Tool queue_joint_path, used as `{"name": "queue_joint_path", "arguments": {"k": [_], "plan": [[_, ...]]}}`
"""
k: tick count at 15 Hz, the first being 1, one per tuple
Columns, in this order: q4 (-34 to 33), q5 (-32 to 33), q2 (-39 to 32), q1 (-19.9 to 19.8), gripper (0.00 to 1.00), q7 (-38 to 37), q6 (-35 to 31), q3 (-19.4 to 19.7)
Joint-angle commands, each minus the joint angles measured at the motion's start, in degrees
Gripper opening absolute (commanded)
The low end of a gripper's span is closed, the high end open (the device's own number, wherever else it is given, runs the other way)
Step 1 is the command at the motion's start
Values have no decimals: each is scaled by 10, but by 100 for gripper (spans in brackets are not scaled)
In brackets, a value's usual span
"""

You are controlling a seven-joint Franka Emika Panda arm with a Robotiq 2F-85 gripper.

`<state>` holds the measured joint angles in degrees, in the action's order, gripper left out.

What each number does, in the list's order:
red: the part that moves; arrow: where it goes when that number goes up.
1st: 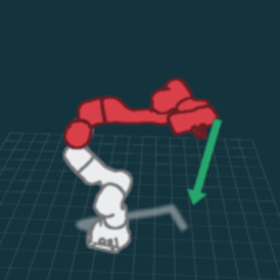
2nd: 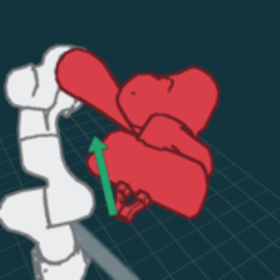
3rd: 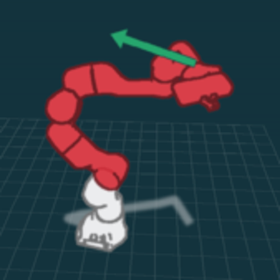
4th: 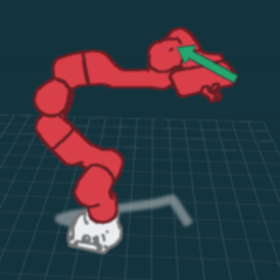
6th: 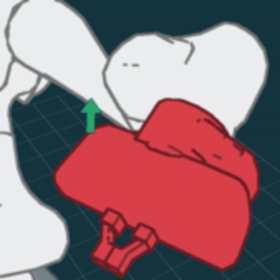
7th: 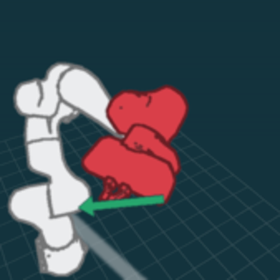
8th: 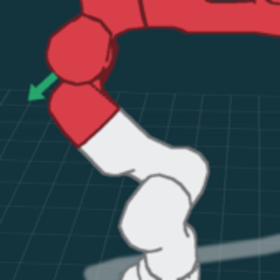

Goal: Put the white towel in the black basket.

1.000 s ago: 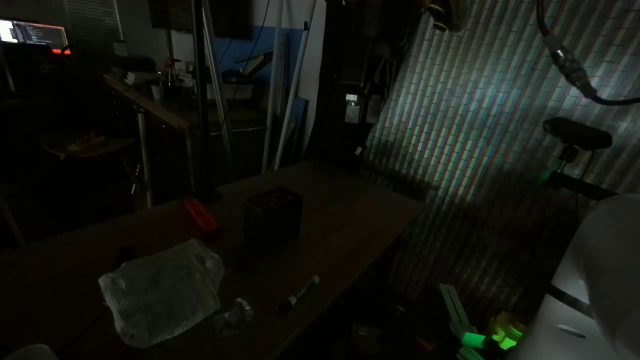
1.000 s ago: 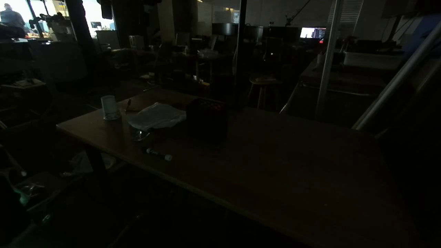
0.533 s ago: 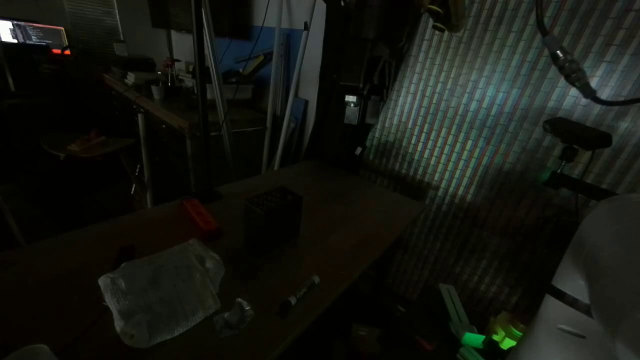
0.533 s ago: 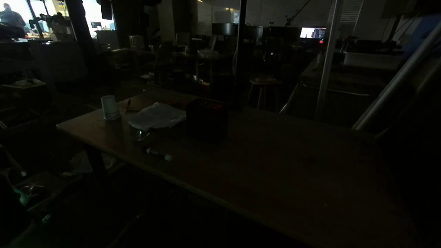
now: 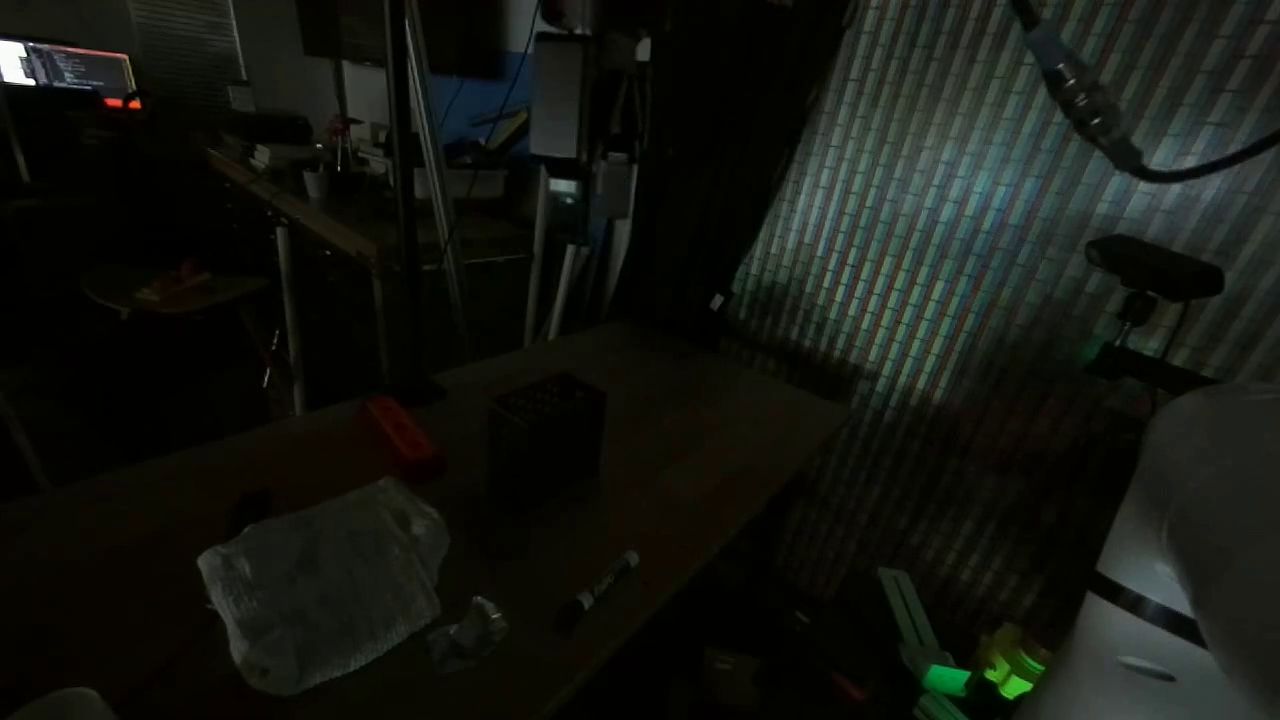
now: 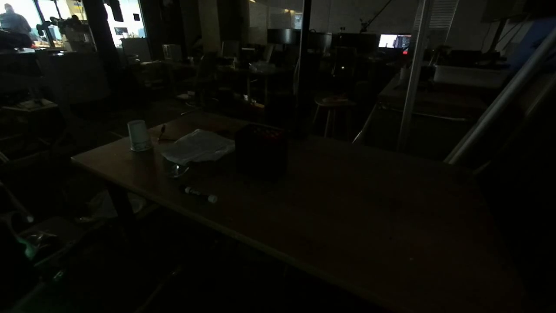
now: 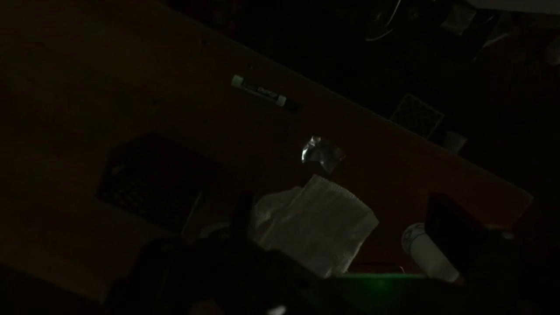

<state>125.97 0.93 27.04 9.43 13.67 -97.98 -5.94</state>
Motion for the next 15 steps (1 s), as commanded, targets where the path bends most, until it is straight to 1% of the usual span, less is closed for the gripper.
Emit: {"name": "queue_joint_path", "arguments": {"k": [1, 5, 7, 8, 12, 15], "plan": [[-72, 54, -83, 14, 100, 47, -61, -18], [-127, 102, -175, 9, 100, 108, -171, -12], [-156, 95, -226, 4, 100, 137, -217, -5], [-169, 81, -252, 3, 100, 153, -232, -2], [-204, 59, -342, -5, 100, 191, -257, -12], [-225, 56, -402, -8, 100, 202, -265, -21]]}}
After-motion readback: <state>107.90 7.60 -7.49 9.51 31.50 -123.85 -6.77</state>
